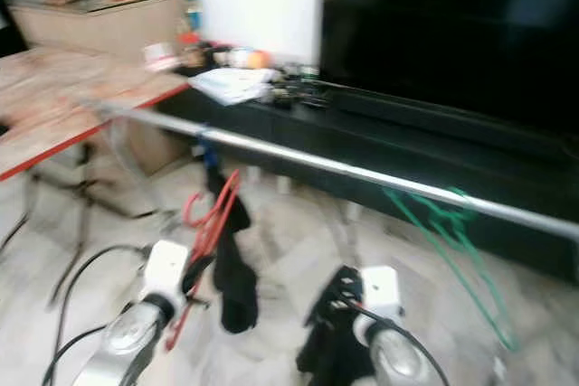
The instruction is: Hang hanger
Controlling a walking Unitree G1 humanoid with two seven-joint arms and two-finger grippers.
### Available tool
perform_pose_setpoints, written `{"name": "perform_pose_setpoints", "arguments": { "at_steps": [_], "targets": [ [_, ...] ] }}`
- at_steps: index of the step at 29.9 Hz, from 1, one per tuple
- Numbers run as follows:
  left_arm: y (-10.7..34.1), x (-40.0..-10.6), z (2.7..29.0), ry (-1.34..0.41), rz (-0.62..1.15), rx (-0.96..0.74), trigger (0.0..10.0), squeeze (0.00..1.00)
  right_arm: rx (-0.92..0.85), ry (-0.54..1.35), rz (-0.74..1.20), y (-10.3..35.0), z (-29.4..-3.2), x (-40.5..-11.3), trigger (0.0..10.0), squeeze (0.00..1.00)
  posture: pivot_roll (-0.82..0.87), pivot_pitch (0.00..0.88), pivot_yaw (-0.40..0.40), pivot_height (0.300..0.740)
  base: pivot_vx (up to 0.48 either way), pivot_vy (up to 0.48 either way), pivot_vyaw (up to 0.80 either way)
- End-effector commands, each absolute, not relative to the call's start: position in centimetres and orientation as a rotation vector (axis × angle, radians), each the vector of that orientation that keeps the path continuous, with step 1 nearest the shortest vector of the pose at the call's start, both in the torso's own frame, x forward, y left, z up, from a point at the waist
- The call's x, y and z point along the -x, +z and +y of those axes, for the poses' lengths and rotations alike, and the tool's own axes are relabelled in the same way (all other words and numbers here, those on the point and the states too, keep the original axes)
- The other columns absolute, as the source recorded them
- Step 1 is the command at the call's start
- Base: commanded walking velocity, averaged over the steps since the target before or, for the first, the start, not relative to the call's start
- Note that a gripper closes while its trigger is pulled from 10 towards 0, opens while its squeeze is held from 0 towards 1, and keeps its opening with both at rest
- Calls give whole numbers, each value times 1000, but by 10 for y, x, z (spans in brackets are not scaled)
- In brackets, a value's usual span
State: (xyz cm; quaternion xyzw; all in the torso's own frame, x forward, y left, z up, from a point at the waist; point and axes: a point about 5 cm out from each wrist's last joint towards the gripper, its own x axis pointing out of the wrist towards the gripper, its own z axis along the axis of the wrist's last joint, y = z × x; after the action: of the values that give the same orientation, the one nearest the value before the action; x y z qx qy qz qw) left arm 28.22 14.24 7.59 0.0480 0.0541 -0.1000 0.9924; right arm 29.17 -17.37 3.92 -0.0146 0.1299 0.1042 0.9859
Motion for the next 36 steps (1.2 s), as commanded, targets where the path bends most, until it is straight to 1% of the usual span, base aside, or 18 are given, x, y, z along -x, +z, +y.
{"name": "perform_pose_setpoints", "arguments": {
  "at_steps": [1,10,36],
  "targets": [
    [68,-280,146,-190,157,-102,10000,0,21,224,248,38,-168,-289,10000,0,-48,0,61,740,0,0,0],
    [67,-280,151,-157,181,-81,10000,0,18,225,243,39,-167,-291,10000,0,-41,0,59,740,0,27,0],
    [68,-277,150,-174,187,-58,10000,0,19,245,272,35,-161,-292,10000,0,-34,2,58,740,0,480,0]
  ]
}}
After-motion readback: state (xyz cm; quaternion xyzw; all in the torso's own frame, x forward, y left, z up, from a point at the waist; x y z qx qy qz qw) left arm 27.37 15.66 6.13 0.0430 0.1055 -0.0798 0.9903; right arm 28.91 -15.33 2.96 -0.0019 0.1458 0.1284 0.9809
